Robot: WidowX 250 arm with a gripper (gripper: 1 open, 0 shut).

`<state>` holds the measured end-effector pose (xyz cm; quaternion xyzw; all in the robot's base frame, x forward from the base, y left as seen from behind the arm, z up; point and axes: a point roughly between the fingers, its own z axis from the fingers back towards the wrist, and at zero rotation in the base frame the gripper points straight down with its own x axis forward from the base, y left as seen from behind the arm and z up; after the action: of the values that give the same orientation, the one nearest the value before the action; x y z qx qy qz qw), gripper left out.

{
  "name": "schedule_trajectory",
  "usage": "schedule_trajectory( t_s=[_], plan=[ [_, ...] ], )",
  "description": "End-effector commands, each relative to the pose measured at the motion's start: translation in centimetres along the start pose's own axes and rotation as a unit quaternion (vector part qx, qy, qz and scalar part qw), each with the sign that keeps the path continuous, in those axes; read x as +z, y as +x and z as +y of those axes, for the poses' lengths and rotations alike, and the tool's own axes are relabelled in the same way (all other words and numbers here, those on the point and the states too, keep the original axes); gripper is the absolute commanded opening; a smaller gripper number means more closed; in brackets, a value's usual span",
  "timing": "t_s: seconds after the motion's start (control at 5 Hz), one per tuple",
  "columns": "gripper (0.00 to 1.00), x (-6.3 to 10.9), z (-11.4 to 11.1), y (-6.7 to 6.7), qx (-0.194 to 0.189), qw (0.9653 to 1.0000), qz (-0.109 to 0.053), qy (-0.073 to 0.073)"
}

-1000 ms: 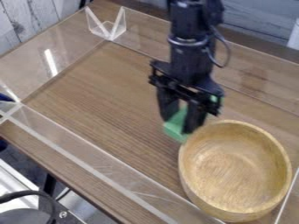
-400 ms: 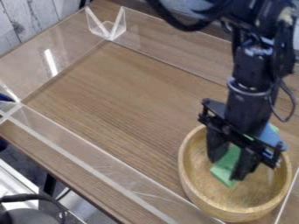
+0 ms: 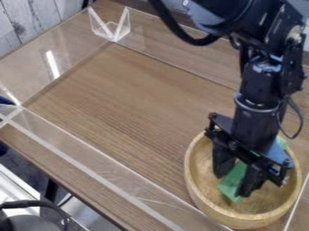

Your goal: Put the green block in the brown bowl

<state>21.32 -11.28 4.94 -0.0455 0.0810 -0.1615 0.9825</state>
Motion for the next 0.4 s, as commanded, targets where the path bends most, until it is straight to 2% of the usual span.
schedule_trajectory(
  t_s=[0.0,0.2],
  plan=[
    [0.00,1.76,-0.46,0.29,-0.008,0.9992,-0.038,-0.002],
    [0.00,2.22,-0.55,0.08,-0.009,0.9988,-0.047,-0.001]
  ],
)
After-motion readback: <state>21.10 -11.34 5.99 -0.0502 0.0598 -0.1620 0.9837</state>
